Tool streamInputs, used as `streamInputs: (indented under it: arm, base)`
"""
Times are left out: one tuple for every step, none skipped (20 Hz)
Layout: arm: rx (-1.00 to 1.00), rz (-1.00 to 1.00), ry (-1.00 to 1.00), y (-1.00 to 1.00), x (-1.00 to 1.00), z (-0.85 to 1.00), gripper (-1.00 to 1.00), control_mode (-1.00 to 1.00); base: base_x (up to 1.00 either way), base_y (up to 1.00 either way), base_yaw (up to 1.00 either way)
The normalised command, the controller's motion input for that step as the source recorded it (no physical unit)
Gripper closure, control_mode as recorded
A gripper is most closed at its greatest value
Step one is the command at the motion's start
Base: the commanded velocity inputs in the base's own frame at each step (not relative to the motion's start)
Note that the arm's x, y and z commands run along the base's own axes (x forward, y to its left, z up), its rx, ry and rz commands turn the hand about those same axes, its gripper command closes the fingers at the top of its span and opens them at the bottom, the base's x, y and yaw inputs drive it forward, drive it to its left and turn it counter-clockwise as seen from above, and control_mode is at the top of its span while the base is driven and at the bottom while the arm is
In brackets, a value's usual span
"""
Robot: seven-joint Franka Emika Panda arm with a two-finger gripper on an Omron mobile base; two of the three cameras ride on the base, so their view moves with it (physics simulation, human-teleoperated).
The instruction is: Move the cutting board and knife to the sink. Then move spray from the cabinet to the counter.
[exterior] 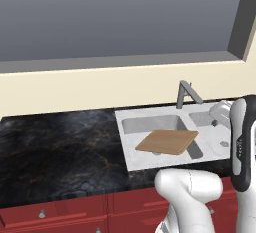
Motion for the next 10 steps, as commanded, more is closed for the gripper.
streamInputs:
  arm:
    - [-0.1, 0.17, -0.07, 0.05, -0.28, 0.63, -1.0, -1.0]
    - [-0.1, 0.15, -0.05, 0.09, -0.23, 0.56, -1.0, -1.0]
    - [-0.1, 0.13, -0.04, 0.11, -0.19, 0.52, -1.0, -1.0]
    - [-0.09, 0.1, 0.0, 0.14, -0.11, 0.48, -1.0, -1.0]
    - [-0.08, 0.07, 0.0, 0.16, 0.0, 0.36, -1.0, -1.0]
    - [-0.06, 0.02, 0.0, 0.16, 0.0, 0.18, -1.0, -1.0]
    - [-0.02, 0.0, 0.0, 0.07, 0.0, 0.03, -1.0, -1.0]
    - [0.0, 0.0, 0.07, 0.0, 0.26, 0.0, -1.0, -1.0]
    - [0.0, 0.0, 0.0, 0.0, 0.0, 0.0, -1.0, 1.0]
    - [0.0, 0.0, 0.0, 0.0, 0.0, 0.0, -1.0, 1.0]
  base:
    - [0.0, 0.0, 0.0]
    - [0.0, 0.0, 0.0]
    - [0.0, 0.0, 0.0]
    - [0.0, 0.0, 0.0]
    - [0.0, 0.0, 0.0]
    - [0.0, 0.0, 0.0]
    - [0.0, 0.0, 0.0]
    - [0.0, 0.0, 0.0]
    - [0.14, 0.0, 0.0]
    - [0.11, 0.0, 0.0]
